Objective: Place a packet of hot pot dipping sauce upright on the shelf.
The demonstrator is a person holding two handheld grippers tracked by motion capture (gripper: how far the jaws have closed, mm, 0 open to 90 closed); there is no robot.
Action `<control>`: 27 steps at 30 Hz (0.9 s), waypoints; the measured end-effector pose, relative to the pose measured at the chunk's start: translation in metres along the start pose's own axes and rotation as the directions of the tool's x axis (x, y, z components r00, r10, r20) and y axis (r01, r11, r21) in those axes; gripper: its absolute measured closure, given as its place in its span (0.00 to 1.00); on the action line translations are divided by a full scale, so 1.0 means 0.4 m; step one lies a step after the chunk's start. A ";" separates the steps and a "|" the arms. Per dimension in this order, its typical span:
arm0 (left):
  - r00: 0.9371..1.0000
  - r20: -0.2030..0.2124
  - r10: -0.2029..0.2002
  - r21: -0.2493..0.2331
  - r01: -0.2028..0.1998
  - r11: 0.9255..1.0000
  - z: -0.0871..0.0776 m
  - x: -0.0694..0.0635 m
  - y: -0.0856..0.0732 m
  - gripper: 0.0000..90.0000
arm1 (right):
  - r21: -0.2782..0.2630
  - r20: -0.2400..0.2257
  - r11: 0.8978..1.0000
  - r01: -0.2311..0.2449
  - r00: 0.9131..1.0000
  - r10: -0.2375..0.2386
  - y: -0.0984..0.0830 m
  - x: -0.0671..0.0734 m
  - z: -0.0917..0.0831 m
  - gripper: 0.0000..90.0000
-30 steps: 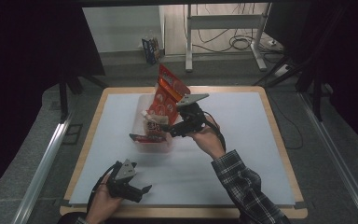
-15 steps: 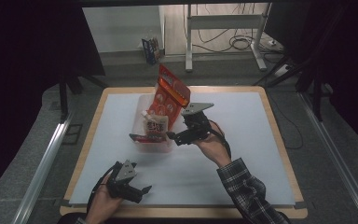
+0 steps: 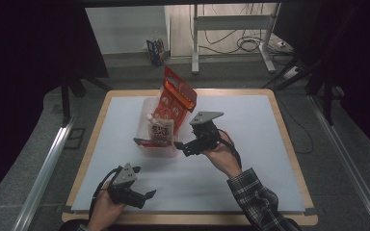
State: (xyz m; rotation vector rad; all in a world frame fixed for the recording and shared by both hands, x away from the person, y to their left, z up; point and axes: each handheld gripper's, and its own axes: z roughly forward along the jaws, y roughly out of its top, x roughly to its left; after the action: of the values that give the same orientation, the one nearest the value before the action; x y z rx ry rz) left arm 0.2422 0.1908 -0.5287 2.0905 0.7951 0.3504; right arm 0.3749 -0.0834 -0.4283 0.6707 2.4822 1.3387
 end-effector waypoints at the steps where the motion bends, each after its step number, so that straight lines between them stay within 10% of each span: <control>1: 1.000 0.004 -0.005 -0.004 0.005 1.000 -0.001 0.001 0.000 0.01 | 0.001 0.001 1.000 0.003 1.000 -0.003 -0.003 0.000 -0.001 0.02; 27: 0.998 -0.069 -0.011 -0.037 0.008 0.999 -0.043 0.027 -0.004 0.01 | 0.026 -0.017 0.999 0.021 1.000 -0.020 -0.040 0.014 -0.015 0.00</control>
State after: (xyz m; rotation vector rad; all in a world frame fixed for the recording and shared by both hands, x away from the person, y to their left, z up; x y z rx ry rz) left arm 0.2411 0.2093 -0.5202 2.0493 0.8329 0.4314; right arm 0.3631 -0.0924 -0.4385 0.6405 2.5169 1.3127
